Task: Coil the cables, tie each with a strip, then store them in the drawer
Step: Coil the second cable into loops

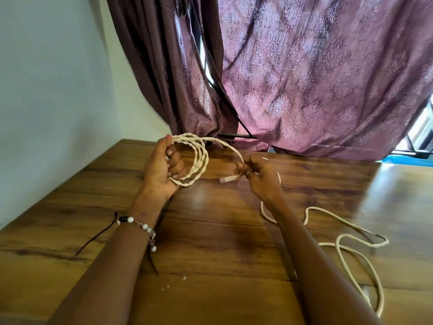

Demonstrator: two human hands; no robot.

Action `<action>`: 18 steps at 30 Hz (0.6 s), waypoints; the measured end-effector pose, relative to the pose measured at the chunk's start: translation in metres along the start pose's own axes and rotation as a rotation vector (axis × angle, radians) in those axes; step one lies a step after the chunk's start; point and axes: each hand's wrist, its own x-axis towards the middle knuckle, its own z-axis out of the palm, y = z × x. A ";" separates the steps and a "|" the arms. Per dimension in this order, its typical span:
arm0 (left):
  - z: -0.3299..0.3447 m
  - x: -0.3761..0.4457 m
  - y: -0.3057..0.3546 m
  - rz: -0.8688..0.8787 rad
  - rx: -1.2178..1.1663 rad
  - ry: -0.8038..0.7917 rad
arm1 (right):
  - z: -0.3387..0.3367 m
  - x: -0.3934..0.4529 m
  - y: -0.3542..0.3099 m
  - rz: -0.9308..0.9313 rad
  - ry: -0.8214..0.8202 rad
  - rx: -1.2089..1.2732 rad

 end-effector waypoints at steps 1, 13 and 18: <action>0.000 0.001 -0.001 0.011 0.005 0.044 | 0.001 0.000 0.002 0.018 0.051 0.046; 0.000 0.006 -0.011 -0.028 -0.012 0.268 | 0.012 -0.007 -0.010 -0.362 -0.194 -0.590; 0.000 0.006 -0.012 -0.050 -0.020 0.240 | 0.006 -0.007 -0.012 -0.556 0.096 -1.022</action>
